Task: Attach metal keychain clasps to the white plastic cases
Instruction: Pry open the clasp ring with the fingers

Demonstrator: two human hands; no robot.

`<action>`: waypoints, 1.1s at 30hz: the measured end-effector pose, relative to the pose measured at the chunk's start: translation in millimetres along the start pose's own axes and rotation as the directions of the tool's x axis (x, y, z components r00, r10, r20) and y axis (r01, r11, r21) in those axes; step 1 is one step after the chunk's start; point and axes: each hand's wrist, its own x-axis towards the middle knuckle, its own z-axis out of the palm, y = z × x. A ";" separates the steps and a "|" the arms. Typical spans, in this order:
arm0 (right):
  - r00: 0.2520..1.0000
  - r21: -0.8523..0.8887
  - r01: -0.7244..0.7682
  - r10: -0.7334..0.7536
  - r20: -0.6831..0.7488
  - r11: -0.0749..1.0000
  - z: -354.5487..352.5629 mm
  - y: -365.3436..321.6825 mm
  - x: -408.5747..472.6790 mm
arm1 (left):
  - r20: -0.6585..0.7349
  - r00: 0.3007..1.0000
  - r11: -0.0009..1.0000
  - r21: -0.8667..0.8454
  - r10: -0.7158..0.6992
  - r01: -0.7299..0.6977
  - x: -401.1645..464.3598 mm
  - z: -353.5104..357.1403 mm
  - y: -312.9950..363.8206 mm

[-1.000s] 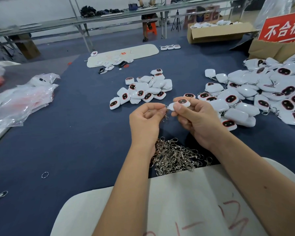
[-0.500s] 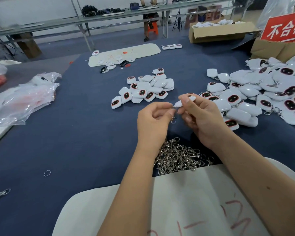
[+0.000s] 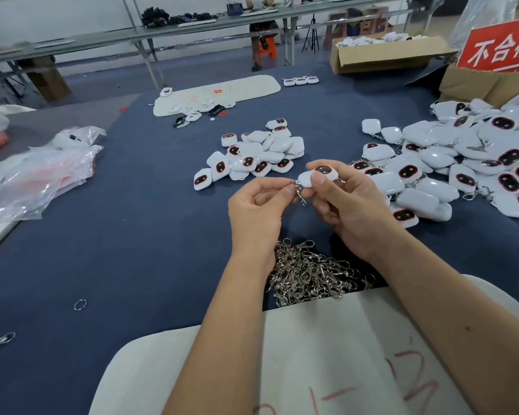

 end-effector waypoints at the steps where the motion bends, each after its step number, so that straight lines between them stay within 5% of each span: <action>1: 1.000 0.000 -0.005 0.005 -0.001 1.000 -0.1 0.0 0.1 | -0.003 0.999 0.999 0.029 0.042 -0.042 0.4 -0.2 0.2; 6: 1.000 -0.029 -0.010 0.010 -0.002 1.000 -0.9 0.4 -0.1 | 0.078 0.965 0.923 0.281 0.252 -0.264 5.6 -7.5 -1.9; 13: 0.999 -0.118 -0.024 0.019 -0.046 0.993 0.5 4.6 -0.5 | 0.263 0.877 0.621 0.626 0.401 -0.472 4.1 -13.6 -3.5; 16: 1.000 -0.061 -0.002 0.000 -0.024 0.998 0.0 3.1 0.4 | 0.063 0.930 0.794 0.501 0.362 -0.343 1.2 -2.2 -3.3; 18: 1.000 0.018 0.003 -0.003 0.001 1.000 -1.5 1.4 1.0 | -0.047 0.986 0.946 0.294 0.159 -0.138 0.3 6.5 -3.1; 21: 1.000 0.085 0.000 -0.003 0.026 0.996 -2.7 0.0 1.5 | 0.029 0.996 0.995 0.042 -0.087 0.086 -0.3 10.5 -2.7; 24: 1.000 0.079 -0.002 0.000 0.022 0.997 -2.4 1.0 1.9 | -0.006 0.999 0.999 0.018 -0.045 0.045 -0.2 9.4 -2.6; 27: 1.000 0.060 -0.003 0.003 0.011 0.998 -0.6 1.8 2.1 | -0.055 0.995 0.977 0.201 0.088 -0.076 1.4 9.0 -4.1; 33: 1.000 -0.014 0.017 -0.017 -0.017 1.000 -0.2 2.4 1.2 | 0.083 0.929 0.733 0.591 0.360 -0.337 -1.0 0.2 -2.2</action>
